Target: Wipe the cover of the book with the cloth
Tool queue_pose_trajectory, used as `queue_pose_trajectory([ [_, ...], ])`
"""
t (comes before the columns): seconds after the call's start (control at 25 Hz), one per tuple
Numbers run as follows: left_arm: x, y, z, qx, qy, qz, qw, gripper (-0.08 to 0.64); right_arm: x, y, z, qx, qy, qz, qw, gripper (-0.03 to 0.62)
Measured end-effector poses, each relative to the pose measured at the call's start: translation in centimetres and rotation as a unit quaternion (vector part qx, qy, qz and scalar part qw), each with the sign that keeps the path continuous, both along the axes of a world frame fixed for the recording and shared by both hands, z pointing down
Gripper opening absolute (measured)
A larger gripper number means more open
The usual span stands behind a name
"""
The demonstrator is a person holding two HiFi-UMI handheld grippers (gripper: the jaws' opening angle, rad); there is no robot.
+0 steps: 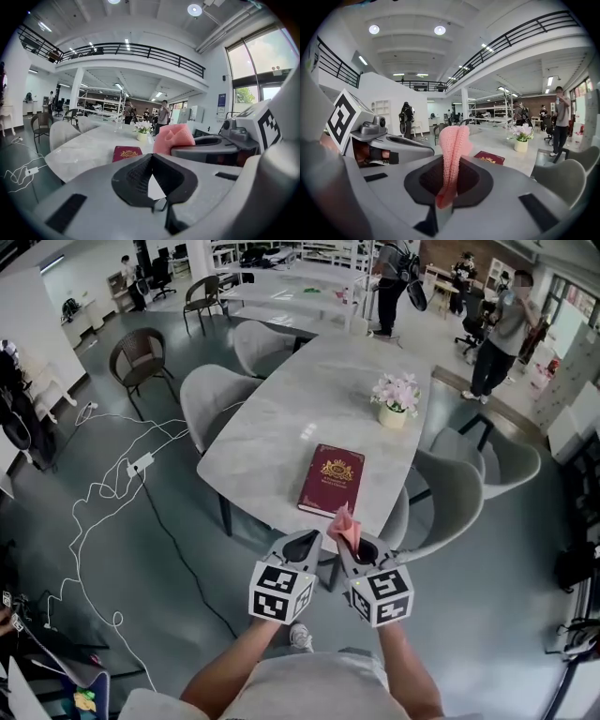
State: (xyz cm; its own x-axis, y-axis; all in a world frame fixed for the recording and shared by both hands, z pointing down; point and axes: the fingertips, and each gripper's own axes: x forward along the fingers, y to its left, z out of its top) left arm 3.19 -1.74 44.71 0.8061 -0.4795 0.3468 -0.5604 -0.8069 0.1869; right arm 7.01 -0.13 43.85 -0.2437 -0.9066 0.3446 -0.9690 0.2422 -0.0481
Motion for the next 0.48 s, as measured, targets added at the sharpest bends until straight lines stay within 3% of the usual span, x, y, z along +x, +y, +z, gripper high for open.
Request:
queue_pose_trajectory([
  [0.48, 2.7, -5.9, 0.4, 0.006, 0.002, 0.007, 1.0, 0.008, 2.8, -5.6, 0.2, 0.006, 0.015, -0.003, 1.0, 0.018],
])
